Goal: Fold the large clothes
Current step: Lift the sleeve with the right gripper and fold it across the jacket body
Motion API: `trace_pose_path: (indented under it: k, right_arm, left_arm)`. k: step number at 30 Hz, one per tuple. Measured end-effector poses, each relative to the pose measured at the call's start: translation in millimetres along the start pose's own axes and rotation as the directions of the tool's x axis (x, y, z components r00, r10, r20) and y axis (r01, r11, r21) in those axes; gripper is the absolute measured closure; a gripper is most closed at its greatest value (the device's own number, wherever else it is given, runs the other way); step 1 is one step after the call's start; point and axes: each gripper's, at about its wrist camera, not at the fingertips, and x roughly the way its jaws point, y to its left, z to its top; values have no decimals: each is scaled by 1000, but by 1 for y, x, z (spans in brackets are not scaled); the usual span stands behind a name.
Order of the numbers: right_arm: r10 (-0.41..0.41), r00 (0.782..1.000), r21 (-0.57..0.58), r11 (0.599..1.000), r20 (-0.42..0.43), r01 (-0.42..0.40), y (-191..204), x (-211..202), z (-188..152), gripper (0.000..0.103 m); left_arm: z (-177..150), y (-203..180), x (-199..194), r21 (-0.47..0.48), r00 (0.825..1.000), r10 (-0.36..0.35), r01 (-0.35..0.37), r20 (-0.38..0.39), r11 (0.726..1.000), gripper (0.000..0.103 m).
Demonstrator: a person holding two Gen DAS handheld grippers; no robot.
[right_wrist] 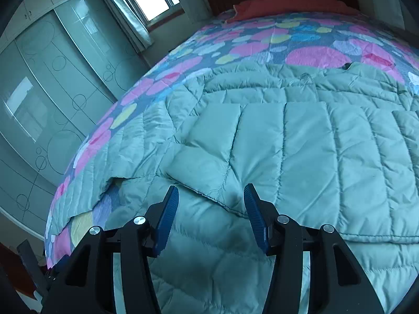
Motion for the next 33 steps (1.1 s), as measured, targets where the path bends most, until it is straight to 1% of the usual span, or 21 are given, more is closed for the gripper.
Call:
trace_pose_path:
  k: [2,4,5,6,8,9,11,13,14,15,17,19,21,23,24,25,26,27,28,30,33]
  right_arm:
    - [-55,996,39,998,64,53,-22,-34,-1,51]
    - [-134,984,109,987,115,122,-56,-67,0,55]
    - [-192,973,146,974,131,172,-75,-81,-1,61]
    - [-253,957,184,956,139,226,-95,-94,-2,70]
    - [-364,923,255,911,124,325,-135,-108,-6,77]
    - [-389,915,282,894,108,347,-151,-110,-9,79]
    - [-404,913,311,875,47,371,-178,-100,-18,80]
    - [-376,926,315,876,-29,365,-196,-78,-28,80]
    - [-365,931,313,881,-27,354,-199,-73,-32,80]
    - [-368,930,301,885,-18,356,-198,-74,-32,81]
    - [-364,931,302,885,-25,354,-195,-80,-25,80]
    - [-343,939,330,889,16,318,-195,-90,-14,80]
    - [-371,927,324,886,61,333,-195,-97,2,79]
    - [-393,916,318,881,83,349,-201,-94,17,79]
    - [-397,914,319,879,81,354,-206,-89,22,79]
    - [-407,912,324,871,57,369,-214,-79,25,79]
    - [-409,912,340,860,12,381,-225,-66,25,79]
    - [-388,921,362,853,-39,375,-236,-53,22,79]
    - [-371,927,377,853,-48,360,-241,-48,20,79]
    - [-393,918,362,850,-47,382,-234,-56,27,79]
    - [-417,909,354,854,23,382,-224,-72,42,79]
  left_arm:
    - [0,0,0,0,1000,0,0,0,1000,2]
    - [0,0,0,0,1000,1,-1,0,1000,2]
    - [0,0,0,1,1000,2,-2,0,1000,2]
    - [0,0,0,1,1000,2,-2,0,1000,2]
    - [0,-1,0,1,1000,2,-2,0,1000,2]
    - [0,-1,0,1,1000,3,-3,0,1000,2]
    - [0,-1,0,2,1000,4,-4,0,1000,2]
    - [0,-1,0,4,1000,7,-7,0,1000,2]
    - [1,-1,0,5,1000,8,-8,-1,1000,2]
    - [1,-1,0,6,1000,8,-8,-1,1000,2]
    - [1,0,1,5,1000,7,-7,0,1000,2]
    - [1,-1,0,7,1000,10,-10,0,1000,2]
    - [1,-1,0,10,1000,13,-13,0,1000,2]
    - [1,-1,1,10,1000,13,-13,0,1000,2]
    - [1,-1,0,10,1000,13,-13,0,1000,2]
    - [2,-1,1,10,1000,13,-13,0,1000,2]
    - [1,-1,1,11,1000,14,-14,0,1000,2]
    - [1,-1,0,11,1000,14,-14,1,1000,2]
    - [1,-1,0,10,1000,13,-13,1,1000,2]
    - [1,-1,0,9,1000,11,-11,1,1000,2]
    - [1,-2,1,11,1000,13,-13,2,1000,2]
